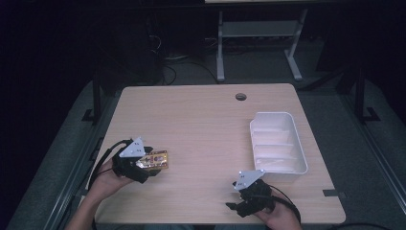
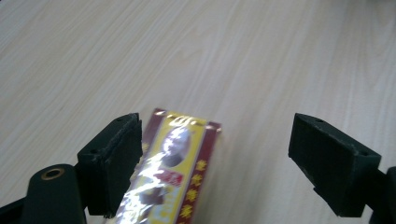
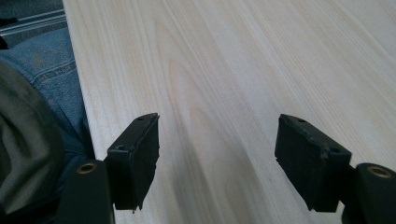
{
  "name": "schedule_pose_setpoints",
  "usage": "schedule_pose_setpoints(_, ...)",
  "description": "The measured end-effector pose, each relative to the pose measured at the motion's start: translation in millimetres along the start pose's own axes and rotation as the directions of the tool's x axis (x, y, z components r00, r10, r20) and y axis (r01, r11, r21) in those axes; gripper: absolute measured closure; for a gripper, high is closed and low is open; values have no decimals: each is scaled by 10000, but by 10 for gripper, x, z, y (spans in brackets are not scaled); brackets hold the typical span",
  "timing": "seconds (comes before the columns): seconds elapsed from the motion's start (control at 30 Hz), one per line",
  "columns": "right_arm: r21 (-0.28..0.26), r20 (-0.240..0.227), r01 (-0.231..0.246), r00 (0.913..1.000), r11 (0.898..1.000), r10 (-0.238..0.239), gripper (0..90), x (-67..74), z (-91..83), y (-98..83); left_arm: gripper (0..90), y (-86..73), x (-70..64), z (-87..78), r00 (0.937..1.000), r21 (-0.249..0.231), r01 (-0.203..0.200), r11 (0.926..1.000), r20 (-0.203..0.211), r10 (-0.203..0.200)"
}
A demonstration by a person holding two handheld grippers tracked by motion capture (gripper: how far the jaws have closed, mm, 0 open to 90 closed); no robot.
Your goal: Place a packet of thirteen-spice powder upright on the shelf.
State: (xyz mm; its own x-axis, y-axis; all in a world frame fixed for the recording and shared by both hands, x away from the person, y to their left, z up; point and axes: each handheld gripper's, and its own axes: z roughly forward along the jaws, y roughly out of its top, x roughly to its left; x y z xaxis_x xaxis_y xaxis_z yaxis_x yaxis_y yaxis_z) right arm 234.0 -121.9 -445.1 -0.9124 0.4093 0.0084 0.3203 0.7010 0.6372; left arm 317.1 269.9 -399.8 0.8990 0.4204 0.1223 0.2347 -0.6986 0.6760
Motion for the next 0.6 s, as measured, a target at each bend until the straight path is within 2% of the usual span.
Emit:
schedule_pose_setpoints(0.1,2,-15,1,10000,10000,-1,298,0,1,-1,167,-4,68,-6,10000,50,56,10000,-16,-56)
schedule_pose_setpoints(0.13,7,-25,18,10000,10000,-18,298,-2,2,-1,167,-9,143,-4,9997,192,216,9996,58,-217)
schedule_pose_setpoints(0.27,23,-41,-8,10000,10000,8,298,-3,4,-1,169,-29,256,29,9997,525,175,9985,177,-185)
schedule_pose_setpoints(0.4,26,-56,26,10000,10000,-26,298,-5,3,-2,169,-71,335,114,9993,1163,171,9931,313,-209)
schedule_pose_setpoints(0.47,33,-64,29,10000,10000,-28,298,-5,3,-3,169,-80,344,131,9992,1290,202,9914,317,-245)
schedule_pose_setpoints(0.6,60,-88,30,10000,10000,-30,298,-5,3,-5,169,-151,405,246,9974,1907,359,9810,549,-472)
